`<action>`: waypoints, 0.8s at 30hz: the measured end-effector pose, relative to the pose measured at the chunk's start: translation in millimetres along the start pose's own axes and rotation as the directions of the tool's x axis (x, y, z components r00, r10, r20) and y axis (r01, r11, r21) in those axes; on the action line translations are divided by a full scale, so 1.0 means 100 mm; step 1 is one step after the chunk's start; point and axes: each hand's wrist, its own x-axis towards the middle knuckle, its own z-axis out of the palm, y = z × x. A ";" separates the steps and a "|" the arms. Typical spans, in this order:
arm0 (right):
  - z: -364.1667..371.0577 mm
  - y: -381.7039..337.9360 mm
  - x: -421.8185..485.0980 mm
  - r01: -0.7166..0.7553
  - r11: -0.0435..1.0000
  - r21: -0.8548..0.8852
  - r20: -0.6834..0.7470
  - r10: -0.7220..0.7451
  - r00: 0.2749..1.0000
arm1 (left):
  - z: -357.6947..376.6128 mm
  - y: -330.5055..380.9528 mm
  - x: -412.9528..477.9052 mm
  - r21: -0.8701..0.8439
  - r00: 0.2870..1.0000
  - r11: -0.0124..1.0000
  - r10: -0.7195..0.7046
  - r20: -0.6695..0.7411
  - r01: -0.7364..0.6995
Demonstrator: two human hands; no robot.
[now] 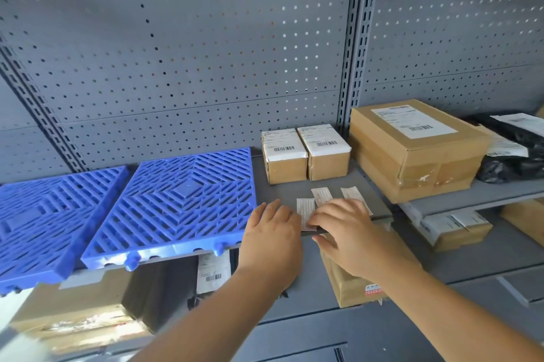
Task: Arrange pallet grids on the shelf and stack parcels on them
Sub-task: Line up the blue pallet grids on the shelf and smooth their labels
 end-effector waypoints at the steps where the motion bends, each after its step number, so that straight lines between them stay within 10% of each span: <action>1: -0.01 0.00 -0.01 0.005 1.000 0.011 -0.013 -0.005 1.000 | 0.02 0.02 -0.01 -0.002 1.000 1.000 -0.006 -0.001 0.006; 24: -0.09 -0.65 0.31 0.068 0.920 0.387 -0.142 -0.014 0.990 | -0.79 -0.36 -0.67 -0.172 0.879 0.936 -0.347 -0.327 0.306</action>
